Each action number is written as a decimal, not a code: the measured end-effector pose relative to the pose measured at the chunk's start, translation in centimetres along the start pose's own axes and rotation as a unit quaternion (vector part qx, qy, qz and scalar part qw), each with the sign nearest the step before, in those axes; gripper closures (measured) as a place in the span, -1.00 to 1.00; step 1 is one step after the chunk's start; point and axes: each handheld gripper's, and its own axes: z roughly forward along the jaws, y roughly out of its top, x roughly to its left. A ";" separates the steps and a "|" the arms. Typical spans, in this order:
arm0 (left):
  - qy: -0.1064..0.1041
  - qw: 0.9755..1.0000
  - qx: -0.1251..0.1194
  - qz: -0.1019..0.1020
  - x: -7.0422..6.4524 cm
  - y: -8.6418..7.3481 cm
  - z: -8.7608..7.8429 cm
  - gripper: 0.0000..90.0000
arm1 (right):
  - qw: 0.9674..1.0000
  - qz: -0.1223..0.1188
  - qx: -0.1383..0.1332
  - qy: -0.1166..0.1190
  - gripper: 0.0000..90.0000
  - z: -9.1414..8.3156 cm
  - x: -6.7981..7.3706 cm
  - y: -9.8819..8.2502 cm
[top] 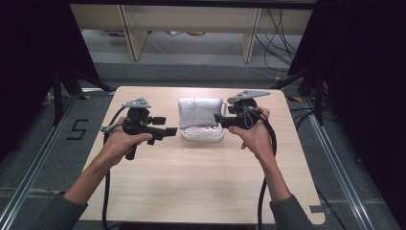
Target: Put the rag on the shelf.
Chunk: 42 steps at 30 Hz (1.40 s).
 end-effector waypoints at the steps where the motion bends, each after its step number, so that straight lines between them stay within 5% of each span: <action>1: -0.001 1.000 -0.001 0.001 -0.1 -0.2 -0.1 -0.39 | 1.000 -0.002 -0.007 0.002 -0.14 0.0 0.2 -0.2; 19: -0.023 1.000 0.005 0.015 -1.6 -4.2 0.1 -0.43 | 1.000 -0.002 -0.003 0.027 -0.17 0.2 2.4 -3.9; 21: -0.024 1.000 0.008 0.015 -1.7 -4.5 0.2 -0.43 | 0.999 -0.019 -0.004 0.028 -0.17 0.3 2.3 -4.2; 24: -0.025 0.999 0.017 0.020 -1.8 -5.0 0.5 -0.44 | 0.999 -0.008 -0.004 0.036 -0.18 0.2 2.7 -4.6; 25: -0.026 0.999 0.015 0.018 -1.9 -5.1 0.5 -0.44 | 0.999 -0.026 -0.009 0.033 -0.18 0.3 2.6 -4.7; 28: -0.022 0.999 0.017 0.020 -2.0 -5.5 0.5 -0.44 | 0.999 -0.007 -0.005 0.040 -0.20 0.2 2.9 -5.1; 30: -0.022 0.999 0.020 0.021 -2.0 -5.8 0.5 -0.45 | 0.999 -0.026 -0.007 0.040 -0.20 0.1 2.6 -5.3; 31: -0.025 0.999 0.023 0.024 -1.9 -5.9 0.5 -0.45 | 0.999 -0.012 -0.007 0.044 -0.20 0.1 2.7 -5.5; 42: -0.013 0.999 0.040 0.026 -2.4 -7.8 1.3 -0.46 | 0.998 -0.020 0.020 0.047 -0.22 0.6 2.9 -7.1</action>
